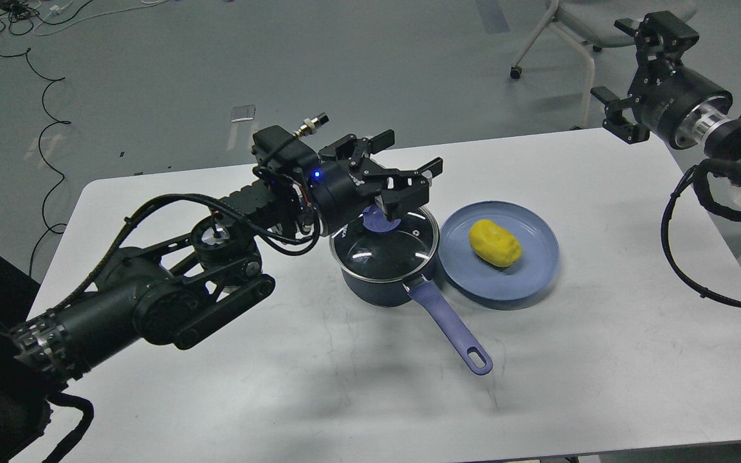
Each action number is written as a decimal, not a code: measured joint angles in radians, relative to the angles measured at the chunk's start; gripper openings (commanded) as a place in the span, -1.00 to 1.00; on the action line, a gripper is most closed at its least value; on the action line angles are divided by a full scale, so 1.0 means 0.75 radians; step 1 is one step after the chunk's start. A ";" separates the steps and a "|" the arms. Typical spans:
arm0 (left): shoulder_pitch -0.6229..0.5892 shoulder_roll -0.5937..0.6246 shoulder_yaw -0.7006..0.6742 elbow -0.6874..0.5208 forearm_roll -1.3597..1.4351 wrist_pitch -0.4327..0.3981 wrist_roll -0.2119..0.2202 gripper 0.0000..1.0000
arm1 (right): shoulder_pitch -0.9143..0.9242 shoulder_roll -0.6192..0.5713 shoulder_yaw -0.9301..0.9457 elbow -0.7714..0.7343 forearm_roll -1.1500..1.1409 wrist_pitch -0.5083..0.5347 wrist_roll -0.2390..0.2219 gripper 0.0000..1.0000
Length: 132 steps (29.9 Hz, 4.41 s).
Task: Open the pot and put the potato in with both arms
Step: 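Reach the left gripper over the saucepan toward the blue lid knob, then close the left gripper on the blue knob of the glass lid, then lift the glass lid off the saucepan and set it down nearer the left arm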
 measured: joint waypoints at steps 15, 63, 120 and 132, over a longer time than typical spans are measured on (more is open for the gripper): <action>0.031 -0.088 0.061 0.178 0.173 0.119 0.001 0.96 | -0.007 -0.046 0.002 -0.005 0.004 -0.010 0.008 1.00; 0.163 0.006 0.096 0.191 0.240 0.207 -0.040 0.93 | -0.024 -0.044 -0.021 -0.031 0.003 -0.007 0.012 1.00; -0.044 0.304 0.098 0.215 -0.014 0.215 -0.249 -0.23 | -0.034 -0.034 -0.084 -0.124 -0.004 -0.003 0.070 1.00; 0.286 0.534 0.127 0.227 -0.021 0.472 -0.302 -0.23 | -0.034 -0.033 -0.114 -0.124 -0.008 -0.002 0.070 1.00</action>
